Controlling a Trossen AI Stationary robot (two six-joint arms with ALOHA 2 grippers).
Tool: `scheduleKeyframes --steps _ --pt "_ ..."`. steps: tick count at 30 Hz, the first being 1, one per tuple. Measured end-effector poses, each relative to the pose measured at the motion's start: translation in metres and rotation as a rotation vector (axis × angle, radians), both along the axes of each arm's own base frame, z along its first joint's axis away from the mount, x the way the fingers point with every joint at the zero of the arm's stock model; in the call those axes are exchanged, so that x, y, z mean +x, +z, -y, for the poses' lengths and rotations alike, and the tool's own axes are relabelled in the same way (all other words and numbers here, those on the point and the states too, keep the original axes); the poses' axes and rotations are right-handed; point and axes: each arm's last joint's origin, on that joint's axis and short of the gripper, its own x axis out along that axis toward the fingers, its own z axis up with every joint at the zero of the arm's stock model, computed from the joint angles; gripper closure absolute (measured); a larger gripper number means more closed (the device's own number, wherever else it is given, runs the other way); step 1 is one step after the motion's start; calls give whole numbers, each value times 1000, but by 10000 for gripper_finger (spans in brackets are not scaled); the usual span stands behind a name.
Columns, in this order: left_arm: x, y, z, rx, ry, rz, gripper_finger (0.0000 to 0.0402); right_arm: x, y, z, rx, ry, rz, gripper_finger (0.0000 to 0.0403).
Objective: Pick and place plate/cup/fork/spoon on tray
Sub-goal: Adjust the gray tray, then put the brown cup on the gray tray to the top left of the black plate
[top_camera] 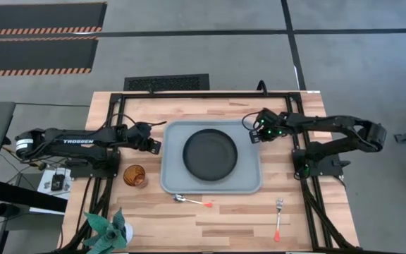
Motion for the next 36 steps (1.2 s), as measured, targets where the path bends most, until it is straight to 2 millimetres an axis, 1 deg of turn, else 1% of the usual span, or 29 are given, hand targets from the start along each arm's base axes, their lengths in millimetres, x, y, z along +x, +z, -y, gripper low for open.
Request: scheduleKeyframes --steps 7,12,17,21,25,29,31,34,36 --pt "-2 3 -1 24 -56 10 401 -13 15 -8 -11 -1 7 397" --pt "-5 14 1 54 -131 32 401 -15 26 -15 -45 46 65 397" --pt "-5 45 2 99 -236 62 401 -11 37 -25 -98 146 155 397" --pt "-3 77 8 111 -354 104 401 -7 45 -33 -132 200 227 397" --pt "-2 110 20 125 -455 50 401 -2 50 -39 -176 257 283 397" --pt "-5 142 34 117 -518 -20 401 1 52 -42 -197 275 304 397" --pt "-5 155 43 88 -552 -50 401 2 51 -43 -196 278 301 397" --pt "-4 168 59 33 -617 -121 401 2 51 -43 -200 281 295 397" --pt "-3 172 70 21 -651 -181 401 3 51 -43 -215 300 295 397"
